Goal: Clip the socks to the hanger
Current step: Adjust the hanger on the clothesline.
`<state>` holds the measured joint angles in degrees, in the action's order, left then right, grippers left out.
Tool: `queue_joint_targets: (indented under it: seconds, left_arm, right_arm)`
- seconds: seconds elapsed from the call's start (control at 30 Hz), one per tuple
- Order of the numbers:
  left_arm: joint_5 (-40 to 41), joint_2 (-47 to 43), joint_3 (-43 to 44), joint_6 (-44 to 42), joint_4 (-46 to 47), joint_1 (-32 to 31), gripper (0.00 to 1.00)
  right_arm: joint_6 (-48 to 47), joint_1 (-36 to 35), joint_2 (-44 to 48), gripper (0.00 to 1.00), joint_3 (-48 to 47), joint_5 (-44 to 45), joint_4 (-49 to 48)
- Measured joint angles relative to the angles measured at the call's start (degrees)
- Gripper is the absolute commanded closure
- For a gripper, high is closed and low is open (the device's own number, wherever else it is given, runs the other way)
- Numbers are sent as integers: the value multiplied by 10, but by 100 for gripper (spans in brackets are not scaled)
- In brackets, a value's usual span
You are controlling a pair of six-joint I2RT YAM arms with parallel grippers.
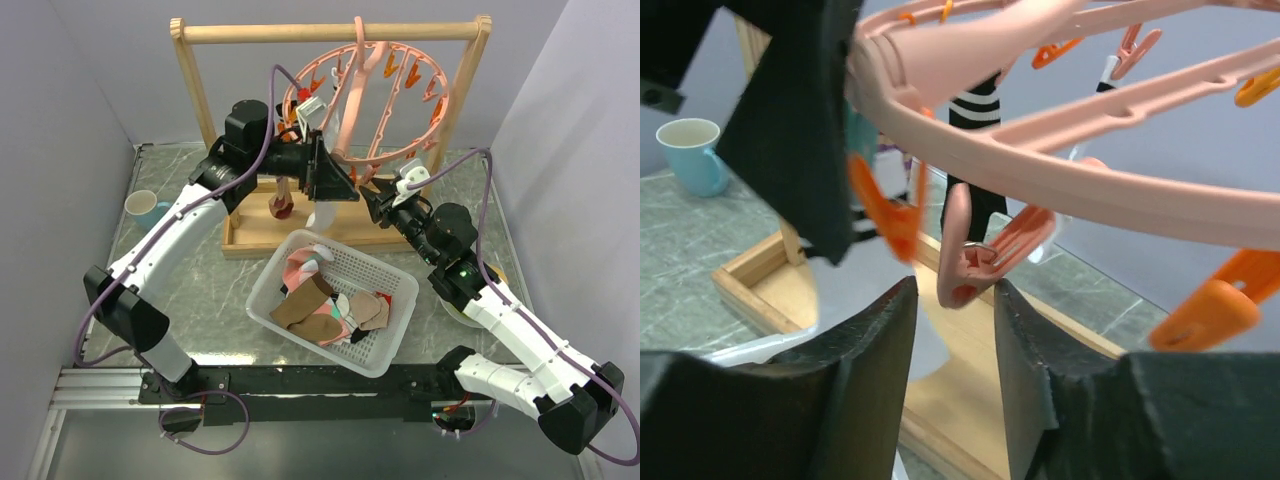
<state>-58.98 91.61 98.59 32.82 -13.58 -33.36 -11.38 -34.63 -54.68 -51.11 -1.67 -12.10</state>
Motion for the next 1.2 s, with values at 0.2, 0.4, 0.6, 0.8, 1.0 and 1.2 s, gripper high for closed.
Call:
queue_joint_targets:
  seconds: [0.2,0.4,0.6,0.8,1.0,1.2]
  left_arm:
    - [34,23,59,13,17,-21,1]
    - [97,23,73,-2,-1,-25,1]
    - [174,20,53,-34,-53,-24,1]
    - [290,13,33,-77,-117,-24,1]
    - [397,-21,29,-122,-157,-23,1]
    - [475,-46,29,-160,-165,-23,1]
  right_arm:
    - [11,0,-4,68,-4,-12,-1]
    - [26,0,-4,71,-5,-26,1]
    - [38,0,-4,74,-7,-42,7]
    - [43,0,-4,74,-17,-56,17]
    - [42,-2,9,71,-17,-66,46]
    - [42,-6,54,71,-19,-66,92]
